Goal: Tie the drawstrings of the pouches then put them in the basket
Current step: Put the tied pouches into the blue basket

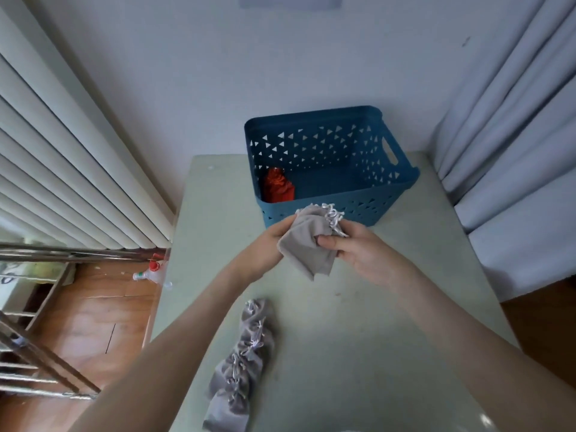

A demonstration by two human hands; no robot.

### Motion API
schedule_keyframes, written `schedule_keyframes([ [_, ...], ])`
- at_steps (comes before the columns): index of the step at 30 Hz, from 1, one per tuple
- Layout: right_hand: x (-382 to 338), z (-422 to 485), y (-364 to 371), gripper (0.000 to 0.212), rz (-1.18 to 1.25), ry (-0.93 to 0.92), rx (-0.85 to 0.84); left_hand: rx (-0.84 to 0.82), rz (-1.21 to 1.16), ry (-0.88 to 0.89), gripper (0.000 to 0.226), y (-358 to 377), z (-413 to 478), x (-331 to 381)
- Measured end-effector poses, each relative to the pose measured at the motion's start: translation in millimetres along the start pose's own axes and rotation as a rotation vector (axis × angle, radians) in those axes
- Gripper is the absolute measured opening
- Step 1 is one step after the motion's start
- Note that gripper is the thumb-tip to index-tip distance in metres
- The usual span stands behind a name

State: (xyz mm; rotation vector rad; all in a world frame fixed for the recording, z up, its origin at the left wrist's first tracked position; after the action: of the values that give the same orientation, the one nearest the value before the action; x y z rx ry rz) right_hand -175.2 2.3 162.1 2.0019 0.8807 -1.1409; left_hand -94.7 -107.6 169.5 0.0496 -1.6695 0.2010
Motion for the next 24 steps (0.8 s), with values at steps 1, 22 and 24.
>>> schedule_keyframes([
  [1,-14,9,-3,0.047,-0.003,-0.032,0.004,0.003,0.025,0.008,0.037,-6,10,12],
  [22,-10,338,-126,0.036,-1.251,0.137,0.03,0.556,-0.036,-0.022,0.075,-183,195,-55],
  [24,3,349,-138,0.031,-1.302,0.182,0.11,0.568,-0.061,0.005,0.077,-187,196,-62],
])
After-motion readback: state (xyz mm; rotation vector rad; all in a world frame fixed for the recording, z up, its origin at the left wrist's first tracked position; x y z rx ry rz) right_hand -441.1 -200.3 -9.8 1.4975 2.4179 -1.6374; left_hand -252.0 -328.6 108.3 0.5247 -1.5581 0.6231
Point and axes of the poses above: each hand's wrist, its own z-axis towards the middle knuckle, its own y-axis out of the palm, x = y × z, the point moved 6 cm from there along z, towards the middle knuckle, and after that the axes turned 3 degrees about y, right-handed, at the moved point
